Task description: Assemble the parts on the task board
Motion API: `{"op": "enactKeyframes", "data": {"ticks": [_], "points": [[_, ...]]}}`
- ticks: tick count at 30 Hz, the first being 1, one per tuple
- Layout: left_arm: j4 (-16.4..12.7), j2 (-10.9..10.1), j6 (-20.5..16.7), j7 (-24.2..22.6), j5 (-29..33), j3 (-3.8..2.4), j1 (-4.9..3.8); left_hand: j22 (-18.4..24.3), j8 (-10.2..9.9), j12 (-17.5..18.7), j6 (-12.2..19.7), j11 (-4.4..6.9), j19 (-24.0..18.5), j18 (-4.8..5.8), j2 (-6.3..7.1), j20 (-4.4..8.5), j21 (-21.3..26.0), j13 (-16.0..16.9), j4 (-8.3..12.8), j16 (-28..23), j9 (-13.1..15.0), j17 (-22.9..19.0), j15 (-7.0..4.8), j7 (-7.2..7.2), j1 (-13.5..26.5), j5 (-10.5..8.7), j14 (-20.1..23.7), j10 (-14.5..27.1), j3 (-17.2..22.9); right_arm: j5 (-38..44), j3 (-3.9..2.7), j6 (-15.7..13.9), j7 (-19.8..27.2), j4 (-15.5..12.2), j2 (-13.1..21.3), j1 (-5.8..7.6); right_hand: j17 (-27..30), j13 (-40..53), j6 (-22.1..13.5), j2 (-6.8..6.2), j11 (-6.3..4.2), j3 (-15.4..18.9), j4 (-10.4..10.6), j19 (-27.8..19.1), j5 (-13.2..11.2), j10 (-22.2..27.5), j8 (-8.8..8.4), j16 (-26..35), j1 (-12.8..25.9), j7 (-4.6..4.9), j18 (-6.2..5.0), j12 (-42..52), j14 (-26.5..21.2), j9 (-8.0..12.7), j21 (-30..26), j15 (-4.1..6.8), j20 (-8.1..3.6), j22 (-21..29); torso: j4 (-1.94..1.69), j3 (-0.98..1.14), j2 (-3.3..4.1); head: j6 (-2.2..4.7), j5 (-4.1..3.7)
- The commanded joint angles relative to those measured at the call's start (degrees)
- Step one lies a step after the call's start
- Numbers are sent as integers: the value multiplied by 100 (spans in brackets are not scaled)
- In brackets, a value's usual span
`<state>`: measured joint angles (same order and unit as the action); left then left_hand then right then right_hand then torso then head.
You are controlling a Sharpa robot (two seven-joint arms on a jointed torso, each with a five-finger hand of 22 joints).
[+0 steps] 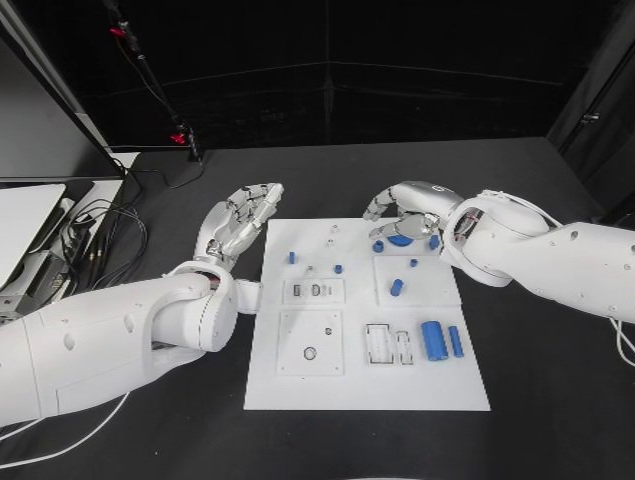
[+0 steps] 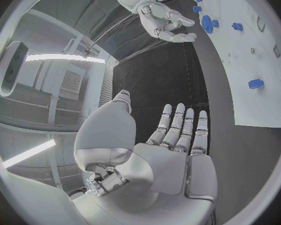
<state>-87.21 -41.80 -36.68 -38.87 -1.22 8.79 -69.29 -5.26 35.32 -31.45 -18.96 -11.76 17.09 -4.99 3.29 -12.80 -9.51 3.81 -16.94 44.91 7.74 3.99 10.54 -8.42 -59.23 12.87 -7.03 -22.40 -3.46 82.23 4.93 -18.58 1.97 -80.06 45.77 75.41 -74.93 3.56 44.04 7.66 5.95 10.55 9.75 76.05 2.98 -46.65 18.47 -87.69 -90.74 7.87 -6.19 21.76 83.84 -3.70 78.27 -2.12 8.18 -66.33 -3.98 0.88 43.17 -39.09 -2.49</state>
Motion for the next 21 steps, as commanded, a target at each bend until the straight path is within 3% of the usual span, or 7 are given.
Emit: {"op": "enactKeyframes", "data": {"ticks": [1, 9, 14, 21], "points": [[0, 1, 72, -1972, -66, -8, -12, -7, 32, -40, -24, -44, -6, -121, -90, -48, -39, -5, -1, 31, -14, -10, 50, -632, 2, 28, 16, 6, 41, 803, -4, 212, -558, 34, -50, 8, -401, -6, 52, -5, 6, -26, 27, 10, -28, -73, -66, -6, -55, -2, 103, -72, 405, 3, 37, 43, -40, -7, 7, -9, -26, -7, 0], [17, 2, 78, -1963, -66, -8, -12, -7, 32, -40, -24, -44, -6, -121, -90, -48, -39, -5, -1, 31, -14, -10, 50, -632, 2, 28, 16, 6, 41, 1020, -3, 563, -904, 128, -166, -1, -371, -5, 152, -66, 5, -48, 105, -2, -28, -177, -279, 6, -125, 24, 100, -319, 401, 2, 28, 43, -45, -2, 15, -9, -39, -20, 23], [33, 9, 76, -1958, -66, -8, -12, -11, 36, -45, -24, -52, -4, -124, -112, -54, -47, -5, 0, 38, -23, -12, 56, -640, -5, 30, 18, 8, 48, 1057, -2, 778, -1033, 194, -210, -7, -322, -1, 165, -93, 22, -37, 153, -23, -29, -217, -345, 19, -95, 30, 94, -378, 392, 2, 9, 35, -40, 31, -4, -13, -46, -53, 25], [54, 8, 75, -1953, -66, -8, -11, -14, 40, -49, -24, -56, -1, -126, -127, -57, -54, -4, 1, 42, -29, -12, 59, -644, -11, 33, 19, 9, 52, 1068, -2, 907, -1087, 263, -261, -15, -297, 2, 194, -126, 32, -25, 195, -30, -29, -267, -398, 26, -66, 40, 92, -425, 387, -2, 0, 25, -29, 43, 21, -17, -57, -94, 56]]}}
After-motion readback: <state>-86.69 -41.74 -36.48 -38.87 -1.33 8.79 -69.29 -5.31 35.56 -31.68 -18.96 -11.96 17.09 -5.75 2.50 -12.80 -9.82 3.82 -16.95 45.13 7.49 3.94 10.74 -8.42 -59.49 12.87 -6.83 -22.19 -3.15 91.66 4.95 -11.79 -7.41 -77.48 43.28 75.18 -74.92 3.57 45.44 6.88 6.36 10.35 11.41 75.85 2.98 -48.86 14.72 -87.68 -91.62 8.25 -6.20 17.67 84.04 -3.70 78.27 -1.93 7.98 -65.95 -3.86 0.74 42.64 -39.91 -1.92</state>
